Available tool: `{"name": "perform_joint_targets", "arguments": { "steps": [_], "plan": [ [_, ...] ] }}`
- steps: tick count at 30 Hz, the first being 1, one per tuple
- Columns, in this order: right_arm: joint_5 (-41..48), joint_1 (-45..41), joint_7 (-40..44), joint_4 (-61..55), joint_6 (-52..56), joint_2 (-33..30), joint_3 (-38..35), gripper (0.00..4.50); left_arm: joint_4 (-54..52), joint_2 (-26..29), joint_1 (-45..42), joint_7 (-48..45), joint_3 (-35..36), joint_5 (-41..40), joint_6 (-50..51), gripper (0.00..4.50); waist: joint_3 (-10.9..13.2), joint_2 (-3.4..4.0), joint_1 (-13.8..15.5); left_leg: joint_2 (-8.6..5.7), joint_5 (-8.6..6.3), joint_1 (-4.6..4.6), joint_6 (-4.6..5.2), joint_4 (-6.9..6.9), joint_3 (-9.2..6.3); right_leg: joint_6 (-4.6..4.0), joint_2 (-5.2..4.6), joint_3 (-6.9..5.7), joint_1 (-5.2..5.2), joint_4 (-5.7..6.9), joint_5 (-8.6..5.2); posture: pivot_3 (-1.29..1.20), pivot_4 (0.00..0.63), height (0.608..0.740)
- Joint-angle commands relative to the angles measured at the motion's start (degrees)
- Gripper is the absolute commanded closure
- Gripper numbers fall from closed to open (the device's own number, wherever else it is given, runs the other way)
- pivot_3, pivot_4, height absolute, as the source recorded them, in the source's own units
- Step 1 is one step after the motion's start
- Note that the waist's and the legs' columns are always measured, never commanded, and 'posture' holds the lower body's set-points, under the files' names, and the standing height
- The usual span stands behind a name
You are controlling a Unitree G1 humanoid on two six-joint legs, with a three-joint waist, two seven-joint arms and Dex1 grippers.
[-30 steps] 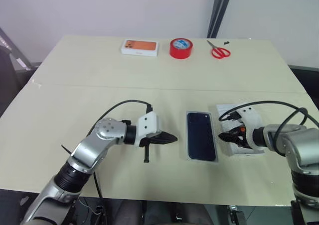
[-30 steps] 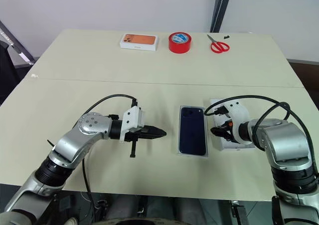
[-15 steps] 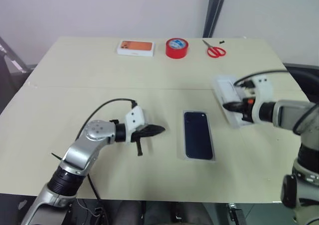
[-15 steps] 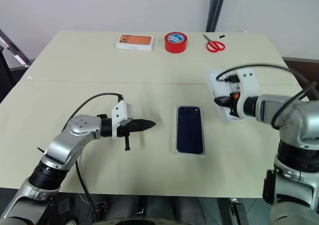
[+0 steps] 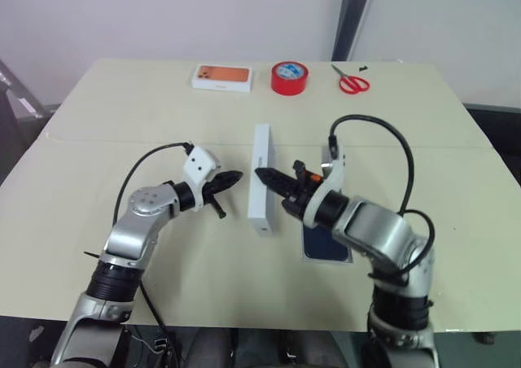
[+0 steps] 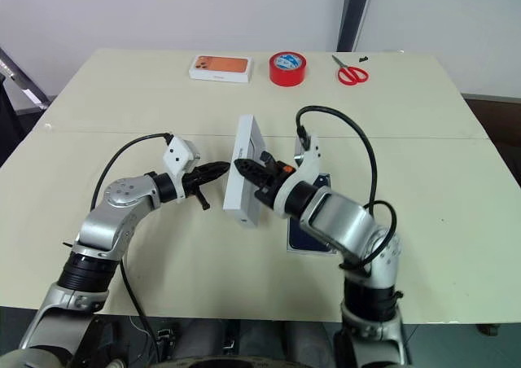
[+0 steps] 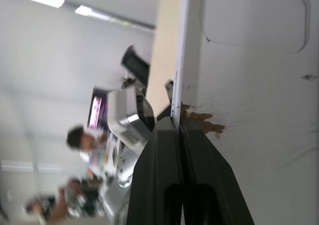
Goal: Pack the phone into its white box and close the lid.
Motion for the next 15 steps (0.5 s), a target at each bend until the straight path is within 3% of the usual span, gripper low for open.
{"name": "perform_joint_targets", "arguments": {
  "steps": [1, 4, 8, 15],
  "plan": [
    [1.12, 3.28, -5.42, -2.72, -2.98, -1.88, 0.68, 4.49, -0.95, -1.05, -1.82, -0.13, -1.88, 1.06, -0.9, 4.5, -0.02, -0.04, 0.06, -0.01, 0.0, 0.0, 0.0, 0.0, 0.0, 0.0, 0.0, -0.01, 0.01, -0.02, 0.0, 0.0, 0.15, 0.74],
    [1.12, 1.84, -5.08, -1.85, -3.24, -3.22, -0.99, 3.59, -2.33, -1.84, -1.79, -1.81, -4.5, 1.12, 0.12, 4.5, -0.03, -0.03, -0.34, -0.01, 0.01, 0.07, -0.01, 0.0, 0.06, 0.0, 0.03, 0.07, 0.0, -0.08, 0.0, 0.0, 0.15, 0.74],
    [1.12, -0.73, 1.54, 1.8, 2.68, -11.64, -2.9, 1.63, -3.06, -2.89, -2.01, -3.24, -8.09, 1.81, 0.67, 4.5, -0.03, -0.01, -0.51, 0.04, 0.01, 0.14, -0.01, -0.03, 0.06, -0.02, 0.12, 0.09, 0.0, 0.02, -0.01, 0.0, 0.15, 0.74],
    [-0.38, -12.85, 25.92, 13.78, 22.79, -45.69, -2.83, 1.63, -2.57, -6.67, -4.37, -4.12, -13.4, 3.5, 0.57, 4.5, -0.02, 0.04, 0.27, 0.01, 0.0, 0.08, 0.04, -0.01, 0.12, -0.02, 0.08, 0.08, 0.05, -0.11, -0.01, 0.0, 0.15, 0.74]
  ]
}}
